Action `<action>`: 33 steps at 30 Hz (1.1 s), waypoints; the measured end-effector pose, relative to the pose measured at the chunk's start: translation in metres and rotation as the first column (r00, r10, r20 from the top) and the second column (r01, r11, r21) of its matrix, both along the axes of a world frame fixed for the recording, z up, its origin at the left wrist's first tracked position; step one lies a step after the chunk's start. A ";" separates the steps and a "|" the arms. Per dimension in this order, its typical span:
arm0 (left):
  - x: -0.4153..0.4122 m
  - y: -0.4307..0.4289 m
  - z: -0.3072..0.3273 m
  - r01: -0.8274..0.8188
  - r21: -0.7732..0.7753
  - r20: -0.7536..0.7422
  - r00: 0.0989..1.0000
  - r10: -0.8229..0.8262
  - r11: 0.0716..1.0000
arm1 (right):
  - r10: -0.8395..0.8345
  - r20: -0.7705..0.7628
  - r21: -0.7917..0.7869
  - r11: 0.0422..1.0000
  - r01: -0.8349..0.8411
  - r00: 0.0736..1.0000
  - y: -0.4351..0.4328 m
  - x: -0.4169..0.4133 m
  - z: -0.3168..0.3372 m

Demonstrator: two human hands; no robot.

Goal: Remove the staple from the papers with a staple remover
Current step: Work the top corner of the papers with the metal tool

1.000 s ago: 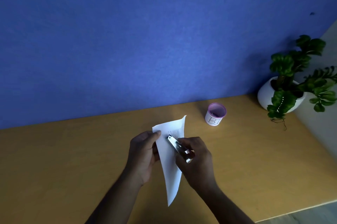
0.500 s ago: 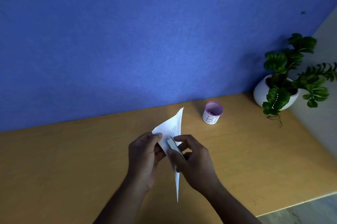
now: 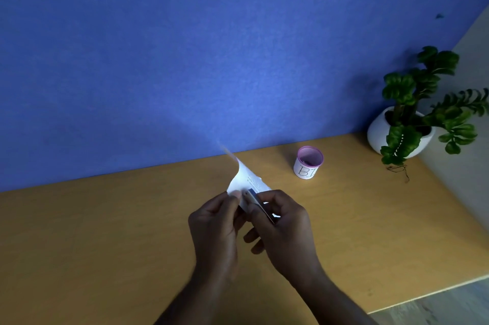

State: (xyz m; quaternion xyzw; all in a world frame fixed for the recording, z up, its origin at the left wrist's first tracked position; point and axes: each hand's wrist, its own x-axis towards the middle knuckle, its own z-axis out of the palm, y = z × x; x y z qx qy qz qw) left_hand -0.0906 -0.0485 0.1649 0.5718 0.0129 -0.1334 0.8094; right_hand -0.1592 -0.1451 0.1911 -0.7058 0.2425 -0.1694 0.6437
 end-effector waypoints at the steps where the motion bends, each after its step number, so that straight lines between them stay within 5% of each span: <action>1: -0.001 0.000 0.000 -0.009 0.019 0.019 1.000 0.009 1.000 | -0.009 0.001 -0.009 1.000 0.009 1.000 0.001 0.001 0.001; 11: -0.013 -0.008 0.007 -0.127 0.072 0.079 0.989 0.121 0.989 | -0.066 0.045 -0.034 0.997 0.067 0.997 0.010 0.007 0.012; 24: -0.009 -0.015 0.020 -0.167 0.036 0.029 0.986 0.166 0.985 | -0.108 0.135 0.151 0.985 0.087 0.985 0.008 0.015 0.008; 33: -0.005 -0.015 0.022 -0.198 0.043 0.169 0.968 0.188 0.979 | -0.095 0.096 -0.120 0.987 0.107 0.991 0.008 0.018 0.018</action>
